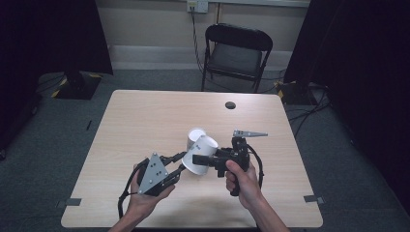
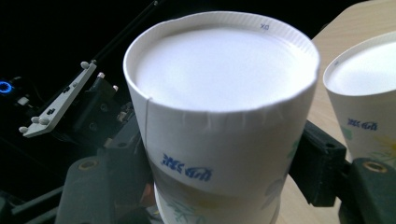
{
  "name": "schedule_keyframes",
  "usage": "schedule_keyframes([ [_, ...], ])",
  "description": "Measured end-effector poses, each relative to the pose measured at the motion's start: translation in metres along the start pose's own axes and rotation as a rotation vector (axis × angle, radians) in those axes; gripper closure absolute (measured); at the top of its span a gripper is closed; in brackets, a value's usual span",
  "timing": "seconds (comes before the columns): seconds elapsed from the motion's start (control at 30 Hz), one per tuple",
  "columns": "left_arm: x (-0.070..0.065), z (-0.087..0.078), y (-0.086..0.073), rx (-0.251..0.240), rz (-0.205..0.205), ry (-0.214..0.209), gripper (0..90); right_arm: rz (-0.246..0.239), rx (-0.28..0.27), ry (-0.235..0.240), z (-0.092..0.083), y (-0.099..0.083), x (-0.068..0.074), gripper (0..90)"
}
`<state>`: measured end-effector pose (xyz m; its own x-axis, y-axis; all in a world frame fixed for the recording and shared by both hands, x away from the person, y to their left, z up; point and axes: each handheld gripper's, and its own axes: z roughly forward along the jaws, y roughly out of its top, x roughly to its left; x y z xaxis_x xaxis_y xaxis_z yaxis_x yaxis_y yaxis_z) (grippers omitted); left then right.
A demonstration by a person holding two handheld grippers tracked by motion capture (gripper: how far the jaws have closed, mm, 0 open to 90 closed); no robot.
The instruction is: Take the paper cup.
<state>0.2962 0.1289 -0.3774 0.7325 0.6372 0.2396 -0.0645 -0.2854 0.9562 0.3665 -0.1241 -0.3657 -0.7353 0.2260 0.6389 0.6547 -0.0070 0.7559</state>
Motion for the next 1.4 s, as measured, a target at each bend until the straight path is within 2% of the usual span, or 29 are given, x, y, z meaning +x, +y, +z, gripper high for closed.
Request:
schedule_keyframes([
  [0.3, 0.002, 0.001, -0.002, 0.031, -0.011, 0.003, 82.9, 0.062, 0.031, 0.01, 0.003, -0.002, -0.006, 27.9],
  [0.53, 0.004, 0.001, -0.003, 0.027, -0.036, -0.015, 85.9, 0.076, 0.05, 0.028, 0.005, -0.003, -0.007, 24.5],
  [0.73, 0.011, -0.002, -0.003, 0.013, -0.091, -0.024, 86.1, 0.084, 0.071, 0.05, 0.005, -0.004, -0.008, 18.3],
  [0.77, 0.012, -0.003, -0.003, 0.012, -0.094, -0.024, 86.2, 0.079, 0.074, 0.051, 0.005, -0.004, -0.008, 15.8],
  [0.87, 0.016, -0.005, -0.004, 0.004, -0.137, -0.036, 86.5, 0.016, 0.089, 0.039, 0.002, -0.003, -0.003, 13.6],
  [0.97, 0.02, -0.007, -0.006, 0.008, -0.173, -0.046, 86.6, -0.006, 0.088, 0.037, -0.003, -0.002, -0.001, 13.6],
  [1.17, 0.023, -0.007, -0.007, 0.019, -0.204, -0.073, 86.7, -0.061, 0.075, 0.001, -0.015, -0.001, 0.001, 13.5],
  [1.23, 0.024, -0.007, -0.008, 0.027, -0.221, -0.085, 86.7, -0.076, 0.068, -0.017, -0.019, 0.0, 0.001, 13.6],
  [1.4, 0.026, -0.007, -0.011, 0.045, -0.253, -0.11, 86.7, -0.148, 0.058, -0.091, -0.027, 0.0, 0.004, 14.4],
])
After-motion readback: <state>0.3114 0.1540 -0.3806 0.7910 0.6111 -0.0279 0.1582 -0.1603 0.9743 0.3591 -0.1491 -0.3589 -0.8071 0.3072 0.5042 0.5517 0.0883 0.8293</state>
